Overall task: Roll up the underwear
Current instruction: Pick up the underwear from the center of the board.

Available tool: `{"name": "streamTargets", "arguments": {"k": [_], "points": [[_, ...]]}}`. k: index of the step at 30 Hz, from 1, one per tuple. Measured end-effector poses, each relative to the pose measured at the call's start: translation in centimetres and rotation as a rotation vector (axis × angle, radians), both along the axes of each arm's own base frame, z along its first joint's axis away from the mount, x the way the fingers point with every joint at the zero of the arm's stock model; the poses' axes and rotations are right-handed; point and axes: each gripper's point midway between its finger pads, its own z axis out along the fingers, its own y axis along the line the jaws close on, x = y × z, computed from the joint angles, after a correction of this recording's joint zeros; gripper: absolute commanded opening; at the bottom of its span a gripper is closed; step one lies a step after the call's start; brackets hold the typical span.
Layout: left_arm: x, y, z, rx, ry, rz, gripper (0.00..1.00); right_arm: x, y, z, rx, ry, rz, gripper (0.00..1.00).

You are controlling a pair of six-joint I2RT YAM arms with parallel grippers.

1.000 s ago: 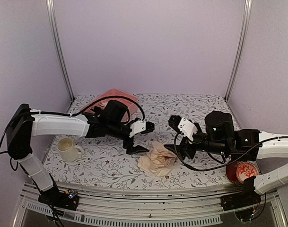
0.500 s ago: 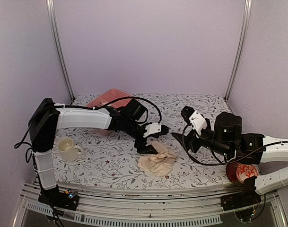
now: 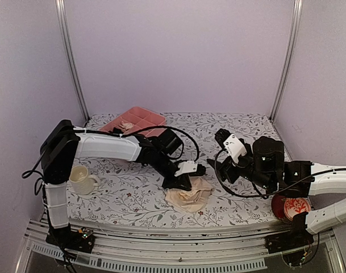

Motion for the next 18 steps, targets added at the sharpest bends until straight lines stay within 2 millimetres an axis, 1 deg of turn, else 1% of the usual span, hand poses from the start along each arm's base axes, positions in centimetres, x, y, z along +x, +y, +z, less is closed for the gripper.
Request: {"name": "streamTargets", "arguments": {"k": [3,5,7,9,11,12,14,16,18], "points": [[-0.8,0.0,-0.2,0.014,0.011,-0.02,0.0,0.3,-0.1,-0.5,-0.017,0.001,-0.02,0.74],[-0.8,-0.1,-0.2,0.02,0.008,-0.014,0.0,0.6,-0.2,-1.0,-0.034,0.002,-0.037,0.74],[-0.1,-0.2,-0.2,0.018,-0.014,0.017,0.0,0.8,-0.2,-1.5,-0.05,0.006,-0.052,0.74],[1.0,0.1,0.6,0.001,-0.055,0.07,0.0,1.3,-0.4,-1.9,-0.06,0.011,-0.071,0.74],[2.1,0.7,2.4,-0.036,-0.114,0.127,0.0,1.9,-0.9,-2.2,-0.058,0.02,-0.097,0.74],[2.8,1.1,4.0,-0.066,-0.153,0.16,0.0,2.4,-1.2,-2.4,-0.055,0.029,-0.115,0.74],[4.4,1.7,8.0,-0.153,-0.243,0.221,0.0,3.5,-2.0,-2.9,-0.05,0.048,-0.156,0.75],[5.5,2.3,11.9,-0.243,-0.327,0.268,0.0,4.5,-2.7,-3.5,-0.043,0.073,-0.186,0.77],[6.1,2.8,14.5,-0.307,-0.384,0.302,0.0,5.2,-3.0,-4.2,-0.041,0.096,-0.204,0.81]]}}
